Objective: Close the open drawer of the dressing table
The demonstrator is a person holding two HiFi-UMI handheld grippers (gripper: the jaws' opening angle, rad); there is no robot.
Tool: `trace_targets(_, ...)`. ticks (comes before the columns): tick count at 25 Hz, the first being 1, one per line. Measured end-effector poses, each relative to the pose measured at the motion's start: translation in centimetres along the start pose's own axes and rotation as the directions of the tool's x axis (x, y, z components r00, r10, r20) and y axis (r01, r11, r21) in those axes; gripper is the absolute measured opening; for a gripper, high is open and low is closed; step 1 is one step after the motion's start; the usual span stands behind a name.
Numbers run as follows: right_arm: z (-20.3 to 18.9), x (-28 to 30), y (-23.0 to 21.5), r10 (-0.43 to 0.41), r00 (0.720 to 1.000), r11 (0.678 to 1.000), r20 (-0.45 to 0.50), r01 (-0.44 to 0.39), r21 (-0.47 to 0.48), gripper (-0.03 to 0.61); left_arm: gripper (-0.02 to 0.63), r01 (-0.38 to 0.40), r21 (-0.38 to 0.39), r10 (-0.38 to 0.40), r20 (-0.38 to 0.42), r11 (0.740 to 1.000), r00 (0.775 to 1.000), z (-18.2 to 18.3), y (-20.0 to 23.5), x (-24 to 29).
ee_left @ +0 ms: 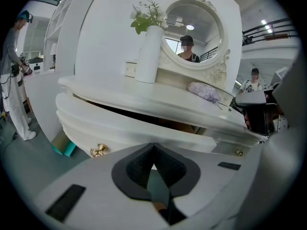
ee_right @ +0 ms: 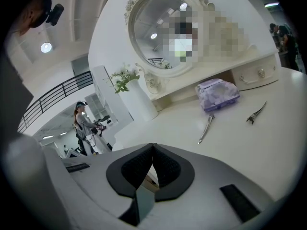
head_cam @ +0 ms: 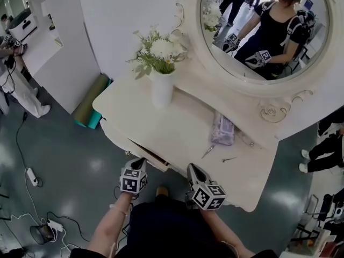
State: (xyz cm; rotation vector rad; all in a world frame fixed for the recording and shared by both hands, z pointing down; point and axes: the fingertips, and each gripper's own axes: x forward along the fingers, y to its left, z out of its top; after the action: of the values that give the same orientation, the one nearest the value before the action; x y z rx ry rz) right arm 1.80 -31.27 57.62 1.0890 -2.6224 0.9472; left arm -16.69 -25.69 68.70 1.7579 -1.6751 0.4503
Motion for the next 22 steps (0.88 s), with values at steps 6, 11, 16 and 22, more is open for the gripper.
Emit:
trace_targets(6,0.3,0.0,-0.6,-0.006,1.000,1.000,0.009,0.006,0.014,0.017,0.018,0.004,0.009,-0.004,-0.003,1.000,1.000,0.7,-0.2,0.9)
trace_targets(11,0.8,0.1,-0.6,0.011,1.000,1.000,0.018,-0.011,0.015,0.017,0.018,0.009,0.008,-0.009,0.001,1.000,1.000,1.2,-0.4,1.5)
trace_targets(16,1.3,0.3,-0.7,0.017,1.000,1.000,0.023,-0.018,0.015,0.017,0.018,0.014,0.008,-0.014,0.006,1.000,1.000,1.8,-0.5,2.4)
trace_targets(22,1.7,0.6,-1.4,0.001,1.000,0.999,0.029,-0.002,0.038,0.017,0.018,0.010,0.013,-0.010,0.006,1.000,1.000,2.8,-0.8,3.5)
